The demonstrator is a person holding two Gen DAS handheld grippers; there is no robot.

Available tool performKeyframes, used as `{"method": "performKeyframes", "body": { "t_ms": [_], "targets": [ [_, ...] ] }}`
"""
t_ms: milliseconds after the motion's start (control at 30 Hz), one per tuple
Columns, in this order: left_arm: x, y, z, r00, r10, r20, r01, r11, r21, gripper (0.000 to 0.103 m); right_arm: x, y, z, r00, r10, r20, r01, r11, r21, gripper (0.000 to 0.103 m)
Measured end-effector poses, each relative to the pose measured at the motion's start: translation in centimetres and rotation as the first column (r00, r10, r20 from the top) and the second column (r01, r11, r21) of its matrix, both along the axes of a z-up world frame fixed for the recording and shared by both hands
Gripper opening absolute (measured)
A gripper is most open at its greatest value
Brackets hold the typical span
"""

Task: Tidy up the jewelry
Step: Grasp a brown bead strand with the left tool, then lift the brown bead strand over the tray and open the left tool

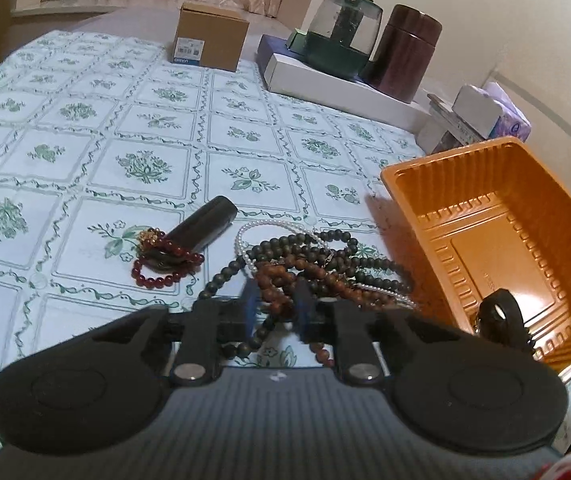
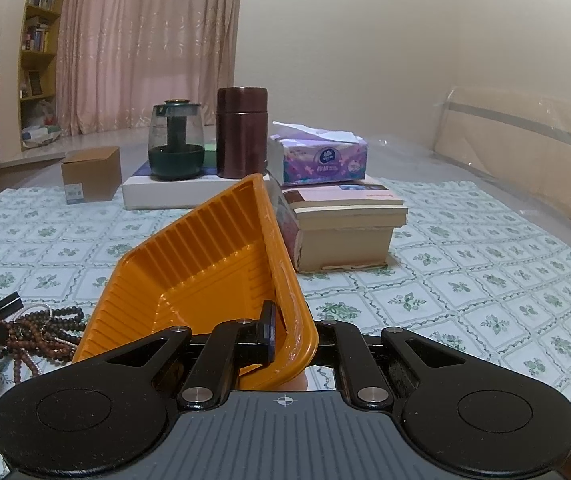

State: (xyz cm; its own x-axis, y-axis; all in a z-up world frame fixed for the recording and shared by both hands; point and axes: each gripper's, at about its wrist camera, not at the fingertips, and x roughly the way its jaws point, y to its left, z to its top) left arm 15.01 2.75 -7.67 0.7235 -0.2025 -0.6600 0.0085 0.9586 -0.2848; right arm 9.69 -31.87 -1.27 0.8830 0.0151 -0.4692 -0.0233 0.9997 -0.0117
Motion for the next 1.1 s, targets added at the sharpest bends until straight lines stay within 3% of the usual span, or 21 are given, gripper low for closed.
{"method": "performKeyframes", "body": {
  "t_ms": [267,500,1100],
  "targets": [
    [-1.6,0.3,1.8,0.999,-0.033,0.025,0.032,0.998,0.047,0.005,-0.2,0.2,0.3,1.0,0.011,0.005,-0.011,1.0,-0.004,0.01],
    [-2.7,0.2,5.8,0.993,-0.078,0.09,0.071,0.994,0.086,0.005,-0.4,0.5,0.5,1.0,0.015,0.008,-0.015,1.0,-0.005,0.01],
    [-3.1,-1.5,16.5,0.942,-0.171,0.29,0.14,0.982,0.125,0.005,-0.5,0.8,0.9,1.0,0.023,0.013,-0.023,1.0,-0.002,0.01]
  ]
}}
